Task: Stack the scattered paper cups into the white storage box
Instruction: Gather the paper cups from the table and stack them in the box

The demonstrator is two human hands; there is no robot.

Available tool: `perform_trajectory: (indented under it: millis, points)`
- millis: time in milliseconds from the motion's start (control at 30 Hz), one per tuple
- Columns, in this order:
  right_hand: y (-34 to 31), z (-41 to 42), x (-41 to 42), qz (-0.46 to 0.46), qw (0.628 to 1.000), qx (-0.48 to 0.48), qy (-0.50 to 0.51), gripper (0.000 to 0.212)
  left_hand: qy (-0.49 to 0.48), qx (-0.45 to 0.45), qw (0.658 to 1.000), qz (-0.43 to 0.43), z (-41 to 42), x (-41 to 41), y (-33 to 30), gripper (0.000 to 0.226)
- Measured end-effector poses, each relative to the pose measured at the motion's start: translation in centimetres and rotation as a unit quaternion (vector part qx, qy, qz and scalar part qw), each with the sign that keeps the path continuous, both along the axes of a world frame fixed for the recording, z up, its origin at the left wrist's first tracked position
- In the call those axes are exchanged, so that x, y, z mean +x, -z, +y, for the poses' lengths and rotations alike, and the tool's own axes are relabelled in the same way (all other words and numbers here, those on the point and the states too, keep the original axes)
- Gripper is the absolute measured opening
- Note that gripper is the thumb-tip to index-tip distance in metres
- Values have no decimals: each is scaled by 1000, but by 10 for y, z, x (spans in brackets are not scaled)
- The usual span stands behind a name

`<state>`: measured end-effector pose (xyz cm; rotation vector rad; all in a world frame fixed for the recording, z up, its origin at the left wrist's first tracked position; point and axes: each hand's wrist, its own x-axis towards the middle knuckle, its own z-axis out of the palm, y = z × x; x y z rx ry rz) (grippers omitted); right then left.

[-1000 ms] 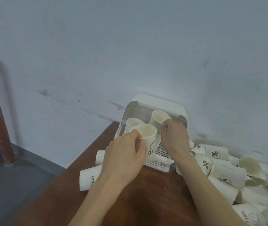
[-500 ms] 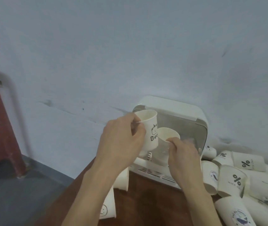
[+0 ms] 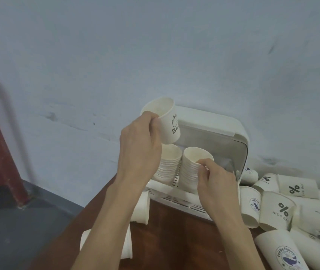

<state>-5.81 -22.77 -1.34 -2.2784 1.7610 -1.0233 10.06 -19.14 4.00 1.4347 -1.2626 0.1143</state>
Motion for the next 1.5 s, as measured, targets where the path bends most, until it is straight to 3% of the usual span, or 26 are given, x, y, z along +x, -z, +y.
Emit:
perform_trajectory:
  millis: [500, 767, 1500]
  points:
    - [-1, 2, -3, -41, 999, 26, -15, 33, 8, 97, 994, -52, -16, 0, 23, 27]
    - [1, 2, -3, -50, 998, 25, -13, 31, -5, 206, 968, -145, -22, 1, 34, 27]
    - [6, -2, -5, -59, 998, 31, -19, 29, 26, 272, 952, -141, -26, 4, 44, 29]
